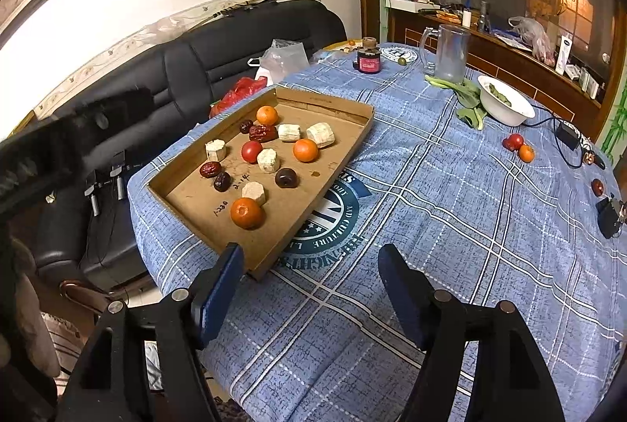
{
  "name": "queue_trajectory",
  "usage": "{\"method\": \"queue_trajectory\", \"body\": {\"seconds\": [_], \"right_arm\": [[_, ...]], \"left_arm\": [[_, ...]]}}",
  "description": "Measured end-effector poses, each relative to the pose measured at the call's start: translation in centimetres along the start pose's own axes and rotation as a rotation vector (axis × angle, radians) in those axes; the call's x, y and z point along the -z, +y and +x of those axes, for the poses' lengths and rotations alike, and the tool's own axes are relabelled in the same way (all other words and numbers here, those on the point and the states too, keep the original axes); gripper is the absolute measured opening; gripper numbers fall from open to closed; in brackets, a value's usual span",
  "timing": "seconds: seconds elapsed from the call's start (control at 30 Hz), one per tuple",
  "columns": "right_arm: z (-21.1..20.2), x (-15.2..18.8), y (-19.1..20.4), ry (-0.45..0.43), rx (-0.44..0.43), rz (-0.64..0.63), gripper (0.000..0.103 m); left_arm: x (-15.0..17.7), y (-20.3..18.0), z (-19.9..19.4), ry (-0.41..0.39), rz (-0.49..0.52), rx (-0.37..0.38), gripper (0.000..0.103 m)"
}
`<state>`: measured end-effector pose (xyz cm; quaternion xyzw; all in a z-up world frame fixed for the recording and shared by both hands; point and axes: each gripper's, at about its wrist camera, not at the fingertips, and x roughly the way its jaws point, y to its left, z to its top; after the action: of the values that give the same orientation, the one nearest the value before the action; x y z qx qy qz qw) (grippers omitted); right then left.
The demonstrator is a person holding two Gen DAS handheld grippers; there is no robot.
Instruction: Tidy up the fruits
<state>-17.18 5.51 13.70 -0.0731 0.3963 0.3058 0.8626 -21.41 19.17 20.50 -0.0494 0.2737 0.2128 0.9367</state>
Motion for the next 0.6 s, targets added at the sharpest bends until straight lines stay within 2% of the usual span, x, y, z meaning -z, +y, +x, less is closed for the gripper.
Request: {"method": "queue_trajectory", "body": {"seconds": [0.07, 0.13, 0.23, 0.43, 0.6], "right_arm": [[-0.1, 0.0, 0.0, -0.003, 0.000, -0.006, 0.076], [-0.2, 0.0, 0.1, -0.005, -0.002, -0.011, 0.076], [-0.3, 0.1, 0.2, -0.005, -0.002, -0.016, 0.076], [-0.3, 0.2, 0.3, -0.003, -0.004, -0.014, 0.076], [0.1, 0.2, 0.4, 0.008, -0.003, -0.014, 0.076]], "left_arm": [[-0.2, 0.0, -1.1, -0.049, -0.016, -0.053, 0.103], [-0.4, -0.1, -1.6, -0.072, -0.014, -0.094, 0.103], [-0.3, -0.6, -1.5, -0.055, 0.027, -0.126, 0.103], [0.3, -0.9, -0.9, -0.010, 0.046, -0.091, 0.103], [1.0, 0.0, 0.9, 0.096, -0.016, -0.020, 0.103]]}}
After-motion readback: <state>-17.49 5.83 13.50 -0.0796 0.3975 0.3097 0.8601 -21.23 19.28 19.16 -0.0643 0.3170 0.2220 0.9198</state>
